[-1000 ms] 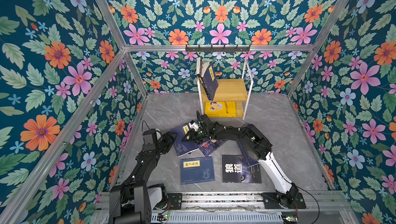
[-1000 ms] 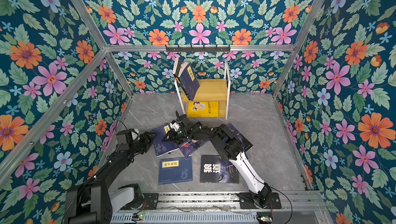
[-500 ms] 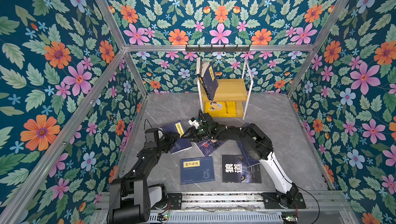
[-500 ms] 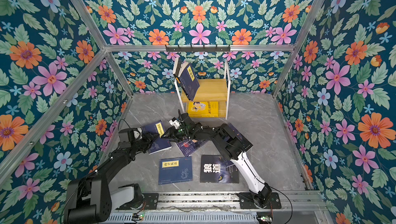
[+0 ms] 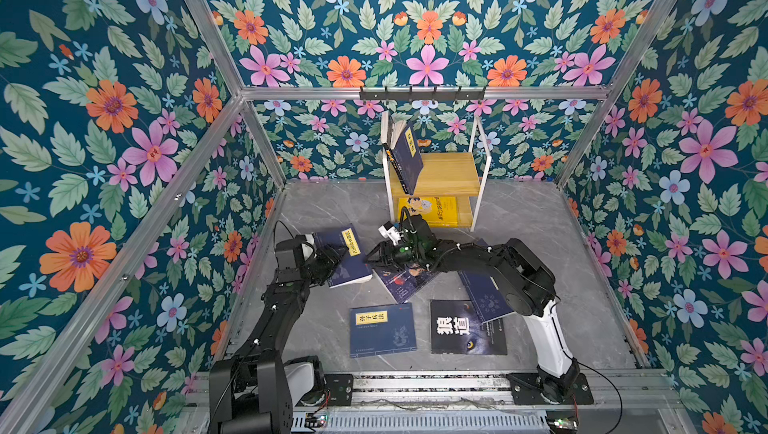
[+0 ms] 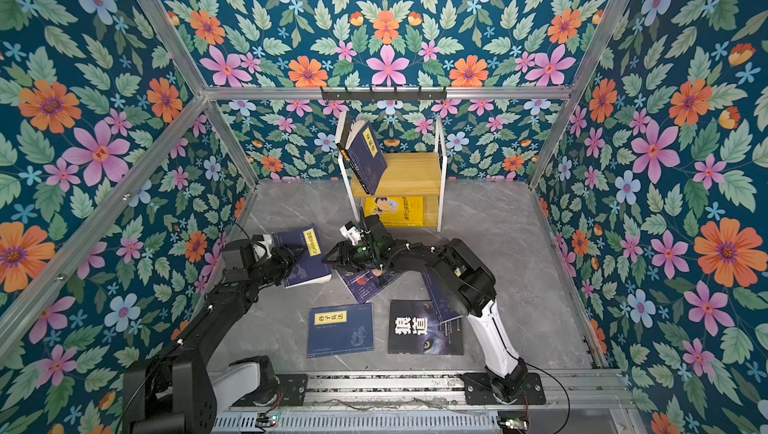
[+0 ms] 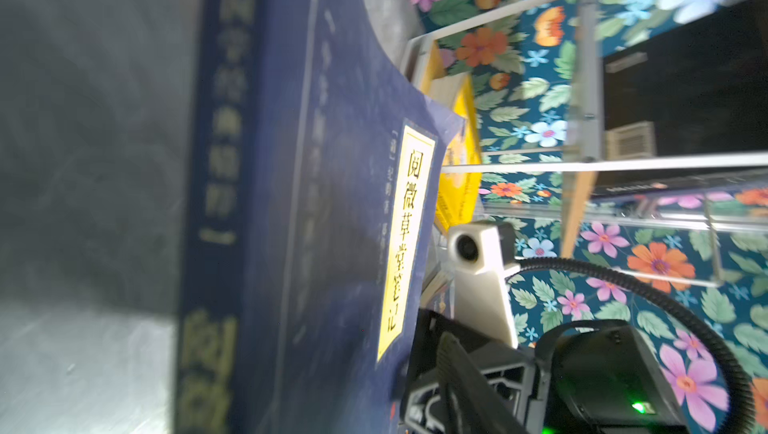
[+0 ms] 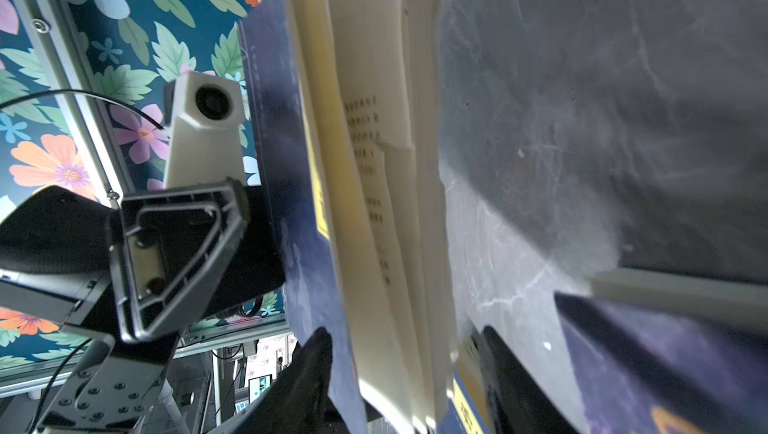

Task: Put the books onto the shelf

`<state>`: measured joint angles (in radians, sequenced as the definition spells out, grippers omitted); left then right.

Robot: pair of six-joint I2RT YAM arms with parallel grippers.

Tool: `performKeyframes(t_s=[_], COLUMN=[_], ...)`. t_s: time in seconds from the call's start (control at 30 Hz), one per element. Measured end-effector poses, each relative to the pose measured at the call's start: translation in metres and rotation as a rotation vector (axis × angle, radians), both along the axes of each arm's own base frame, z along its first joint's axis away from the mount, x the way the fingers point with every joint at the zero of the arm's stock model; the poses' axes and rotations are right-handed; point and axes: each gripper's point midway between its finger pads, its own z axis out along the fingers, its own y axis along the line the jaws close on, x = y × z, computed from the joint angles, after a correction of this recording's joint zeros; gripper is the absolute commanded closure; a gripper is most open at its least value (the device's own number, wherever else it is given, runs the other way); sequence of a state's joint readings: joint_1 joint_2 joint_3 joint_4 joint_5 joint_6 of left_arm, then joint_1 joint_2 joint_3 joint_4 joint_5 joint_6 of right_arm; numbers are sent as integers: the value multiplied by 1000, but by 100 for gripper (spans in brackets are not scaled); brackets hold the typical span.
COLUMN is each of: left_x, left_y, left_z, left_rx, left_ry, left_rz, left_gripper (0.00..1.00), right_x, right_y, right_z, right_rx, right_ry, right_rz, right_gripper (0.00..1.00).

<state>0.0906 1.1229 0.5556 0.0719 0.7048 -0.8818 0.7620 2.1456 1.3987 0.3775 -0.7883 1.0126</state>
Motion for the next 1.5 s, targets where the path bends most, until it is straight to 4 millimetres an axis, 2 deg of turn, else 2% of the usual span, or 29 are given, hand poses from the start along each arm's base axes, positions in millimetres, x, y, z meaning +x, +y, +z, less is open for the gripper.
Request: performKeyframes(t_s=[0.13,0.23,0.37,0.43,0.53,0.63,0.83,0.93,1.07,1.17,1.23,1.27,1.3,1.4,1.5], left_x=[6,8,13,17,19,19,13,10,7,6,5,5,5,7,9], left_y=[-6,-11,-18,-22,-28,-33,-41,-43,-45,-46,-46,-46,-46,-45,-45], left_z=[27,42,68,84,106,120,137,142,146,146,146,145,145,145,148], left_rx=[5,1,6,15,34,38,36,32,27,19,14,15,14,26,70], left_ry=[-90,-129,-203,-246,-316,-363,-431,-448,-472,-469,-468,-470,-469,-465,-460], left_rz=[-55,-89,-144,-170,-217,-262,-326,-341,-357,-359,-359,-359,-358,-355,-374], left_gripper=[100,100,100,100,100,100,100,100,100,100,100,98,87,54,30], right_x=[0,0,1,1,5,7,22,32,40,45,44,42,41,40,38], right_y=[-12,-22,-37,-45,-52,-49,-39,-28,-18,-10,-9,-8,-8,-10,-19], right_z=[28,39,52,66,89,112,150,160,161,159,162,163,165,166,164], right_rx=[31,37,48,67,94,135,214,238,259,273,292,300,310,332,338], right_ry=[-68,-93,-136,-167,-232,-283,-398,-420,-433,-429,-438,-442,-449,-449,-459], right_rz=[-26,-50,-79,-95,-120,-120,-136,-134,-114,-100,-83,-74,-66,-41,-44], right_gripper=[37,31,15,9,9,9,11,13,22,35,56,78,100,100,100])
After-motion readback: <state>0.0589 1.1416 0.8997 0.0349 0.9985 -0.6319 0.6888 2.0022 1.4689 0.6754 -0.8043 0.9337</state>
